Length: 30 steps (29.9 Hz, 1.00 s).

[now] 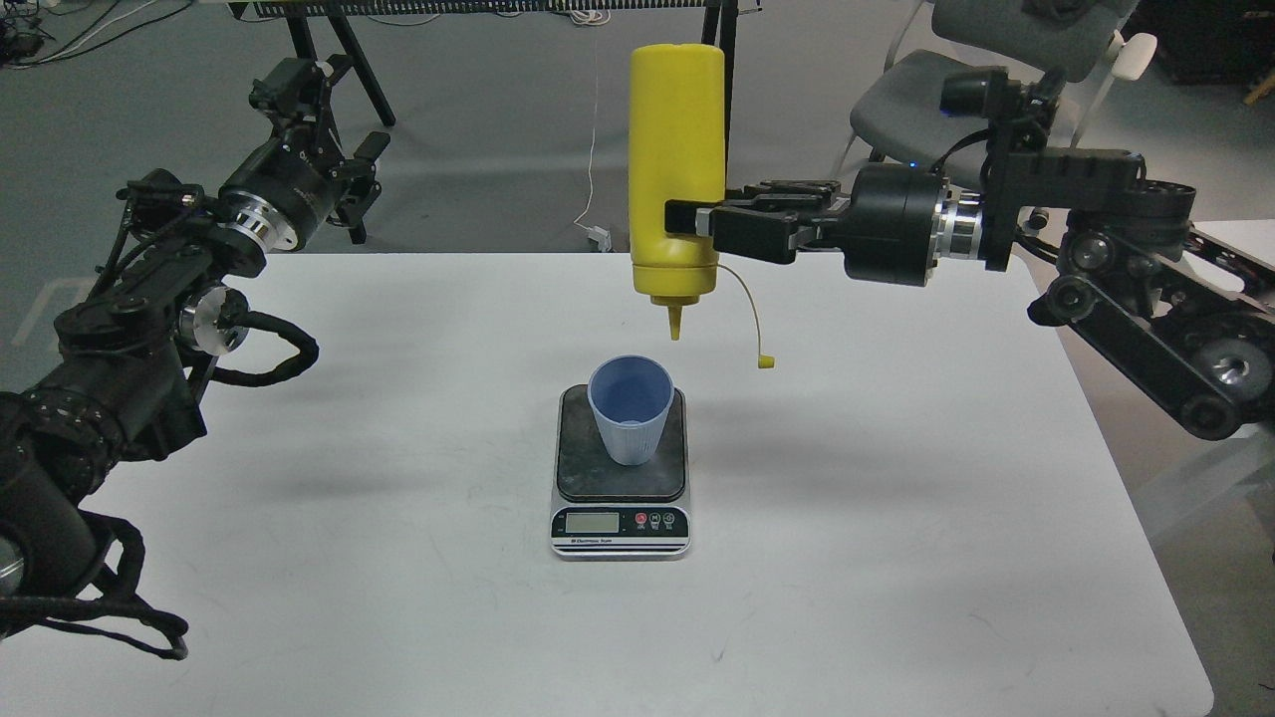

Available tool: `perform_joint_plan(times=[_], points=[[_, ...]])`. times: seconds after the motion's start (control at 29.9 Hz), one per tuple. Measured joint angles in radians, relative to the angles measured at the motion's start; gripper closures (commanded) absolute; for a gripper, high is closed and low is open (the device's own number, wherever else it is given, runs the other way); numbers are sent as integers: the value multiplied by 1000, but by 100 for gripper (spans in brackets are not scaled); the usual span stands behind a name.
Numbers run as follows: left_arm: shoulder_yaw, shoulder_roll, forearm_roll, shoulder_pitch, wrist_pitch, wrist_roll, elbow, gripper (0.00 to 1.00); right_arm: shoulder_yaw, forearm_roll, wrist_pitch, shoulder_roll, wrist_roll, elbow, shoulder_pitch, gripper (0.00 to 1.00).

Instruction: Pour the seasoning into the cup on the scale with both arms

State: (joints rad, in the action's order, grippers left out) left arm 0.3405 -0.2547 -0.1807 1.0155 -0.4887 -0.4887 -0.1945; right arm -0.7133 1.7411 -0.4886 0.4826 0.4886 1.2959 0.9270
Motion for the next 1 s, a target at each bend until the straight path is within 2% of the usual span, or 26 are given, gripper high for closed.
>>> perform_joint_plan(times=[0.13,0.37,1.0], points=[[1,0,0,0,0,0,0,13,38,130,23,-29,0,0,4,52],[1,1,1,0,0,0,0,13,62,292,130,-71,0,-3,4,52],[1,0,1,2,0,0,0,13,65,440,239,-93,0,-9,9,52]])
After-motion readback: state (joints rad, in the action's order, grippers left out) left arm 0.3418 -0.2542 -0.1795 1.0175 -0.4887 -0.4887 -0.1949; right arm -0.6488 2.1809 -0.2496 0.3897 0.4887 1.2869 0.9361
